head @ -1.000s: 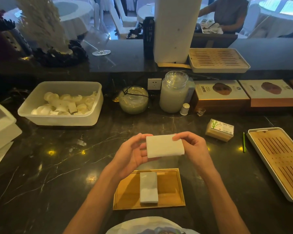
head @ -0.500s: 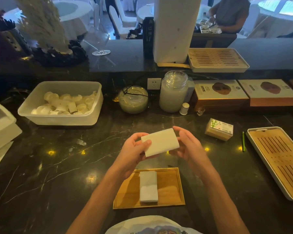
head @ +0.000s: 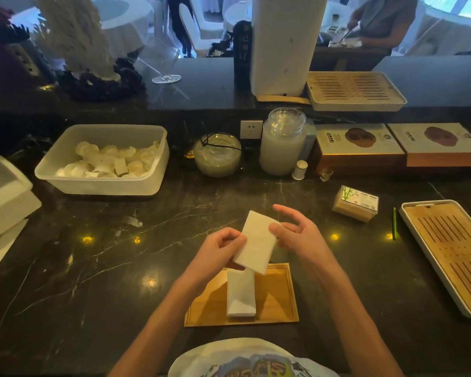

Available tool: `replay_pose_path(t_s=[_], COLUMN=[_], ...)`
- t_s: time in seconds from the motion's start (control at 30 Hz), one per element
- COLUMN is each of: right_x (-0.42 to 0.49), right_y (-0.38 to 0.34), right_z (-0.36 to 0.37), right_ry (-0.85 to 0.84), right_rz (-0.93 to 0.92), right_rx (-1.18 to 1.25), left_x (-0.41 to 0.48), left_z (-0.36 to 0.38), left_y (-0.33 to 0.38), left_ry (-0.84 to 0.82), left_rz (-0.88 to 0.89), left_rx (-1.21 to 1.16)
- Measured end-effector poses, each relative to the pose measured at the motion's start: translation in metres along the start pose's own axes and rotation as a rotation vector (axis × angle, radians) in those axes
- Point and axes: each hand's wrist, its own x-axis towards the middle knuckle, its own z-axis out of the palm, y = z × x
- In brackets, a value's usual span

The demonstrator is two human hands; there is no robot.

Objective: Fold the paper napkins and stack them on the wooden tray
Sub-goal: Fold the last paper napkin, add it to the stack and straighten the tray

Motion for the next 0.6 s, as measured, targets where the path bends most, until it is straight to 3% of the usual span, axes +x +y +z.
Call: replay_pose_path(t_s=[0.2, 0.37, 0.6], right_x=[-0.002, -0.003, -0.016], right_y=[0.033, 0.074, 0.136], right_z=[0.009, 0.012, 0.021], right_ry=[-0.100, -0.036, -0.052], right_rz=[0.143, 0.210, 0.383], right_rx=[-0.007, -0.058, -0.199], left_x=[0.000, -0.009, -0.024], left_z=[0.000, -0.005, 0.000], left_y=[-0.021, -0.052, -0.098], left_ry=[0.144, 0.096, 0.104], left_rz=[-0.041, -0.174, -0.359], left_rx=[-0.107, 0.076, 0.159])
